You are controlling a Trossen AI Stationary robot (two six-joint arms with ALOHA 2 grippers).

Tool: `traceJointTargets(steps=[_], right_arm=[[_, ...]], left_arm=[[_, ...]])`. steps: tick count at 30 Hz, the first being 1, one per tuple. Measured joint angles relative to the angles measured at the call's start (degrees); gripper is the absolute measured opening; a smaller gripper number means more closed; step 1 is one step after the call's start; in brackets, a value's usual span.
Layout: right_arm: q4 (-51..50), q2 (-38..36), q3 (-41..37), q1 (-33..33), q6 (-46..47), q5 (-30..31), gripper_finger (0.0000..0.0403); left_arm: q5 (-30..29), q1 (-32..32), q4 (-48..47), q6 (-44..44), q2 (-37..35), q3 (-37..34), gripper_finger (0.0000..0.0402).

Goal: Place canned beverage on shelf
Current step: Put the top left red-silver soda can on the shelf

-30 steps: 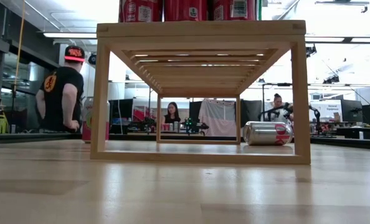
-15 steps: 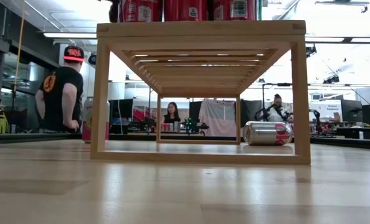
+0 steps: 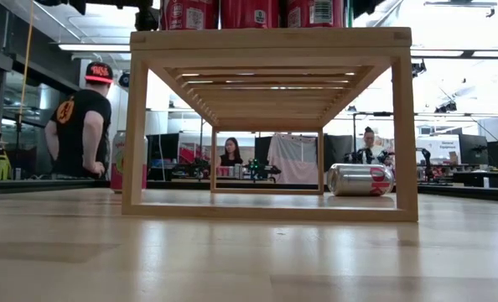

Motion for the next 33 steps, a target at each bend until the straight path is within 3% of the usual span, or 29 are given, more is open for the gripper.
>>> traceJointTargets(steps=[17,23,33], right_arm=[[3.85,0.38,-4.0,0.0,-0.31,-1.11,0.0284],[4.26,0.36,-3.91,0.0,-0.26,-1.34,0.0337],[8.14,-0.4,-3.9,-0.05,1.2,-1.47,0.0339]], left_arm=[[-0.04,0.0,-0.08,0.07,0.0,0.0,0.0351],[-0.13,0.0,-0.1,0.07,0.0,0.0,0.0351],[-0.17,0.0,-0.11,0.08,0.02,-0.01,0.0351]])
